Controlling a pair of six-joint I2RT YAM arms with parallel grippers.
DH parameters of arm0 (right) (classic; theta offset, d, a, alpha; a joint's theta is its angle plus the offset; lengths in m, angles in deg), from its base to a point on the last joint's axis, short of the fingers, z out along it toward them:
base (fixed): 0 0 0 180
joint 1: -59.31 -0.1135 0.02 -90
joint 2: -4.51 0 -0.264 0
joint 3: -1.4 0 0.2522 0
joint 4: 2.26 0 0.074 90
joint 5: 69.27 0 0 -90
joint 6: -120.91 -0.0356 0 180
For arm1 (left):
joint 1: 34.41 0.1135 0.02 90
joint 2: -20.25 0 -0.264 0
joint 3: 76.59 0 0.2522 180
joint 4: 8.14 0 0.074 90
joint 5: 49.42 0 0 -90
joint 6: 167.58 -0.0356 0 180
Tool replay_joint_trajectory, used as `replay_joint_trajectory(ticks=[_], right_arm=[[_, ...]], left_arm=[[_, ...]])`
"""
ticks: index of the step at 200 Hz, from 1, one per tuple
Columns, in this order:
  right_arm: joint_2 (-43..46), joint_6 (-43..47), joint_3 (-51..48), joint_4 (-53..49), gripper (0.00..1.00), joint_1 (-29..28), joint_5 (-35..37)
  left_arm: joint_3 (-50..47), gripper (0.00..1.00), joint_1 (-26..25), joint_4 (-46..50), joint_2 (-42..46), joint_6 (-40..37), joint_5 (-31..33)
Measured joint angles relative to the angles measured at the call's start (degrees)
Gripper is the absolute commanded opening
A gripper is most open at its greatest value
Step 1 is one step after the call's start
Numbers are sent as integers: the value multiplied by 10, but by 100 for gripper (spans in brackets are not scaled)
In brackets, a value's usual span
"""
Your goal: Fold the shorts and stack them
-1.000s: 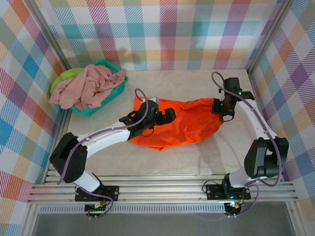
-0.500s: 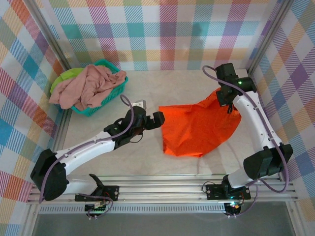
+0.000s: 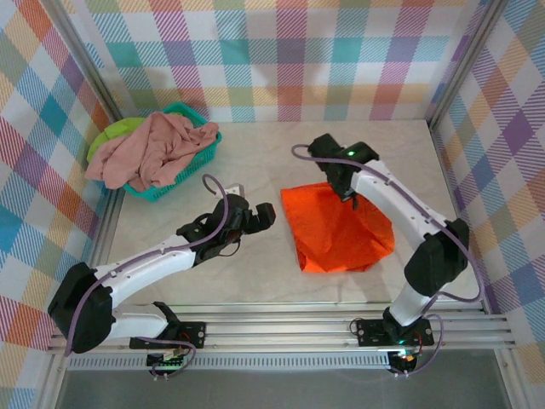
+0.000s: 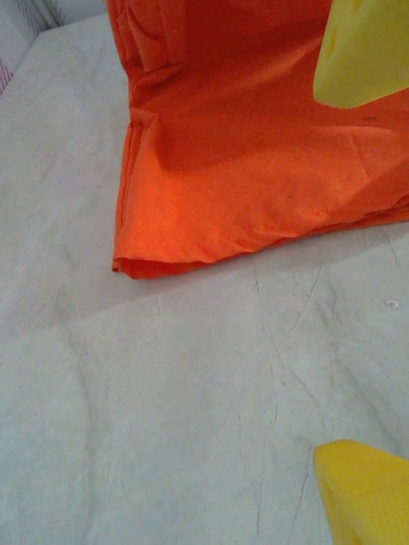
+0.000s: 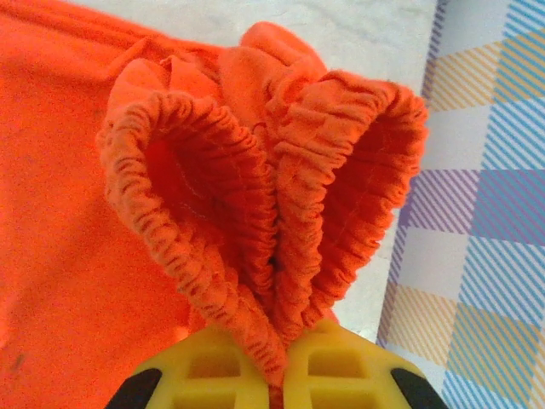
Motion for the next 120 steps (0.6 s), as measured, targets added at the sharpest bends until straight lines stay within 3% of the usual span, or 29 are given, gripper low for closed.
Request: replay_joint_trajectory(ticks=[49,85,107,120], right_arm=[[-47,-64,-2,-8,8,-59,-10],[-75,-99,-1,-2,15,-83,-78],[-86,-113,-12,33,35,-87,-172],[-84,-123,-26,63,62,-87,-245]], left_arm=[[-26,100,6,-2,1,28,17],[-40,100,7,-2,1,45,25],[-40,100,8,-3,1,50,28],[-40,100,9,-5,1,54,30]])
